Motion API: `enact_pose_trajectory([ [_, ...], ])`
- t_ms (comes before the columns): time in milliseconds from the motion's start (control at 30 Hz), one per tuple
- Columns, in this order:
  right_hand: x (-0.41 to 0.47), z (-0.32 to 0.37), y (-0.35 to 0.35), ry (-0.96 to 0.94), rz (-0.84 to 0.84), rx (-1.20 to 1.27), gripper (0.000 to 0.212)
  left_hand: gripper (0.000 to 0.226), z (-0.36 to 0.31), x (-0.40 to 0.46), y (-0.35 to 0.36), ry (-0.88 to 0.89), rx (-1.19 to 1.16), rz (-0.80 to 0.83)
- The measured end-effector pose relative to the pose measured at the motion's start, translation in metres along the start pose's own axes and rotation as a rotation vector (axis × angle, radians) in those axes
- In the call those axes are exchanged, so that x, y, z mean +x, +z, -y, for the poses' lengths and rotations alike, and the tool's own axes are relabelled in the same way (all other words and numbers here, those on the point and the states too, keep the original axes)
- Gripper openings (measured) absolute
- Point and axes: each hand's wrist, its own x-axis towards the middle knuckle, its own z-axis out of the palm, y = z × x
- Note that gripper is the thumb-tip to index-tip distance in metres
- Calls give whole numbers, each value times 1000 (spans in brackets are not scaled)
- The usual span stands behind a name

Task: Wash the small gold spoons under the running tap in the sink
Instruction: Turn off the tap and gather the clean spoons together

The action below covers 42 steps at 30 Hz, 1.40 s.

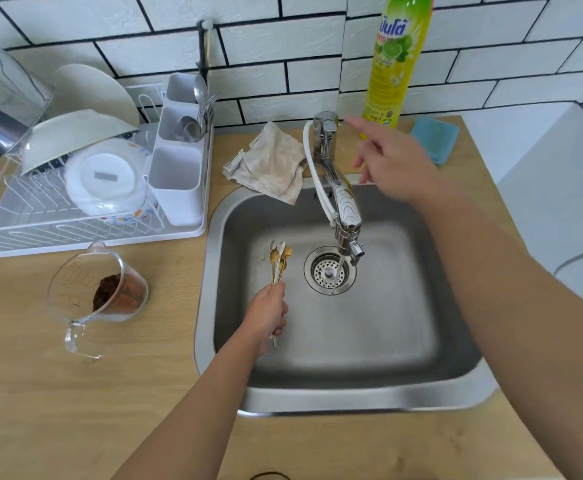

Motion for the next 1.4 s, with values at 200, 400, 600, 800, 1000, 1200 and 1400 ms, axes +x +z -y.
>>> enact_pose_trajectory([
  [200,29,6,14,3,175,-209,63,27,0,0,0,0,2,5],
  [400,13,-27,29,-56,141,-133,64,26,-2,-3,1,-6,-20,9],
  [600,-76,-82,60,295,-136,-21,14,28,0,-2,1,-38,1,-4],
  [800,-122,-82,62,327,-125,-90,26,36,-9,-15,-1,167,175,-154],
  [1000,-136,-57,56,42,-459,-22,16,34,-23,-46,-7,645,293,-257],
  [1200,-142,-78,64,365,426,-470,59,27,-42,-33,-21,-94,791,116],
  [1400,-137,-59,52,162,-36,-201,35,40,-46,-61,-7,371,684,-225],
])
